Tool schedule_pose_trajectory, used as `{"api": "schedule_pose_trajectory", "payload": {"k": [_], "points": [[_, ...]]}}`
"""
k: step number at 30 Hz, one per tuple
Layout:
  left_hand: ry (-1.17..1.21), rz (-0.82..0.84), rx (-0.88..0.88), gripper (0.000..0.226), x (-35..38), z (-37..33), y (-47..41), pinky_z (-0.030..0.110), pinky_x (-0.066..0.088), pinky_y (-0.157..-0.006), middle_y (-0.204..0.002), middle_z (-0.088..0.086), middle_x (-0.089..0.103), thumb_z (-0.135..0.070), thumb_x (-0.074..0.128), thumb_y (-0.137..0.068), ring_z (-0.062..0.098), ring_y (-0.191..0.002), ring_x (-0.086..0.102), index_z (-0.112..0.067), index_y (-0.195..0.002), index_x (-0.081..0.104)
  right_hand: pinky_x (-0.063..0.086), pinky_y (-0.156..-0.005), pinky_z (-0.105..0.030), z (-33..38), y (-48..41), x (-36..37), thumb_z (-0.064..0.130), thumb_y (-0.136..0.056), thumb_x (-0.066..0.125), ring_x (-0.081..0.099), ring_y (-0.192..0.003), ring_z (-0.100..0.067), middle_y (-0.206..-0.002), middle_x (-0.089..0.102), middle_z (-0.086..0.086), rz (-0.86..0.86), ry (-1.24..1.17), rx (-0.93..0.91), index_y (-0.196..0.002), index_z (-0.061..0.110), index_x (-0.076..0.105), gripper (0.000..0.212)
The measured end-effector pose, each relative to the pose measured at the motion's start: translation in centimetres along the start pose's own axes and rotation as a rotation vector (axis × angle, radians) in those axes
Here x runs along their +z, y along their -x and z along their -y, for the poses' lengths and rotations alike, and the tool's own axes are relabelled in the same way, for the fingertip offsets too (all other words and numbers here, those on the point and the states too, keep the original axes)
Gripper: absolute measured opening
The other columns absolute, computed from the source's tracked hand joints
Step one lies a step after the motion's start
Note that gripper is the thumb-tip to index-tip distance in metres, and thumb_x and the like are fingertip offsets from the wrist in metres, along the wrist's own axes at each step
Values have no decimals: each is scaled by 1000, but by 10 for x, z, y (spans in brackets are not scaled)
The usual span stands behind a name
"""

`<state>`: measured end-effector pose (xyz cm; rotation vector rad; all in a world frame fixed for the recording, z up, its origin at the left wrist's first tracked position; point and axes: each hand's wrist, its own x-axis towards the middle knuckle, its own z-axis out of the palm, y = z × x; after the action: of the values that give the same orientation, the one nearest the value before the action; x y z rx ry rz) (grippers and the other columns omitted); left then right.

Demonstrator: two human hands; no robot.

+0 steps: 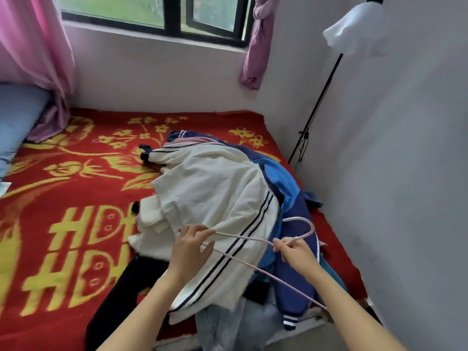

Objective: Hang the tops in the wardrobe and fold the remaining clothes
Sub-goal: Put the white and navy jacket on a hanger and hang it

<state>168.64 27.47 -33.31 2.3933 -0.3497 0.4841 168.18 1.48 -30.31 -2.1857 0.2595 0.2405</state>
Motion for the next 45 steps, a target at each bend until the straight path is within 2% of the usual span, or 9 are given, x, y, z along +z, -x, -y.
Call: {"api": "schedule_pose_trajectory", "payload": {"k": [6, 14, 21, 27, 28, 30, 32, 40, 45], "points": [[83, 151, -51, 28, 52, 5, -36, 42, 46, -82, -98, 14, 66, 1, 73, -75, 35, -98, 59, -3, -103, 71, 37, -49, -22, -64, -39, -35, 26, -94, 53, 44, -46, -13, -57, 54, -3, -158, -155, 312, -72, 8, 55, 29], [63, 237, -250, 30, 104, 0, -76, 26, 34, -91, -117, 5, 58, -14, 58, -91, 22, -114, 49, -11, -121, 62, 35, -39, -20, -108, -120, -81, 1, -91, 47, 38, -49, -16, -60, 45, -10, -213, -324, 414, -78, 10, 39, 18], [68, 256, -435, 31, 167, -34, -125, 20, 31, -90, -118, 2, 54, -18, 53, -94, 17, -114, 46, -15, -124, 58, 32, -31, -16, -139, -228, -107, 0, -93, 38, 37, -49, -17, -60, 40, -9, -175, -389, 494, -80, 12, 34, 18], [47, 310, -541, 32, 210, -49, -155, 18, 32, -93, -120, 0, 52, -19, 51, -95, 14, -114, 46, -15, -126, 55, 40, -46, -31, -162, -309, -123, 2, -91, 46, 47, -53, -22, -74, 51, -15, -190, -217, 398, -81, 11, 39, 14], [32, 319, -561, 32, 212, -47, -158, 19, 32, -93, -120, -1, 52, -19, 51, -95, 14, -114, 46, -16, -126, 55, 43, -52, -33, -163, -321, -123, 3, -90, 48, 53, -60, -28, -80, 54, -19, -175, -177, 392, -89, 6, 45, 4], [4, 316, -605, 31, 210, -38, -161, 20, 34, -92, -119, -2, 52, -20, 52, -95, 13, -113, 46, -17, -125, 56, 41, -67, -36, -167, -343, -120, 7, -87, 55, 60, -84, -38, -96, 60, -24, -144, -25, 386, -102, -4, 49, 19], [-26, 297, -632, 30, 205, -29, -166, 18, 33, -89, -114, -5, 52, -20, 53, -94, 13, -112, 46, -18, -124, 57, 37, -70, -35, -163, -363, -116, 9, -85, 59, 58, -97, -42, -103, 61, -26, -134, 36, 349, -98, -4, 49, 21], [-52, 177, -788, 26, 200, 7, -188, 21, 34, -83, -105, -9, 52, -13, 56, -92, 12, -105, 48, -14, -119, 60, 39, -79, -37, -156, -443, -73, 2, -86, 60, 52, -109, -38, -125, 52, -20, -2, 56, 214, -98, 3, 39, 24], [-34, 170, -857, 27, 201, 19, -189, 17, 33, -82, -106, -10, 51, -15, 54, -93, 6, -100, 46, -16, -120, 58, 39, -80, -38, -160, -460, -49, -1, -84, 58, 52, -103, -38, -117, 55, -22, 98, 102, 235, -94, 3, 39, 22]]}}
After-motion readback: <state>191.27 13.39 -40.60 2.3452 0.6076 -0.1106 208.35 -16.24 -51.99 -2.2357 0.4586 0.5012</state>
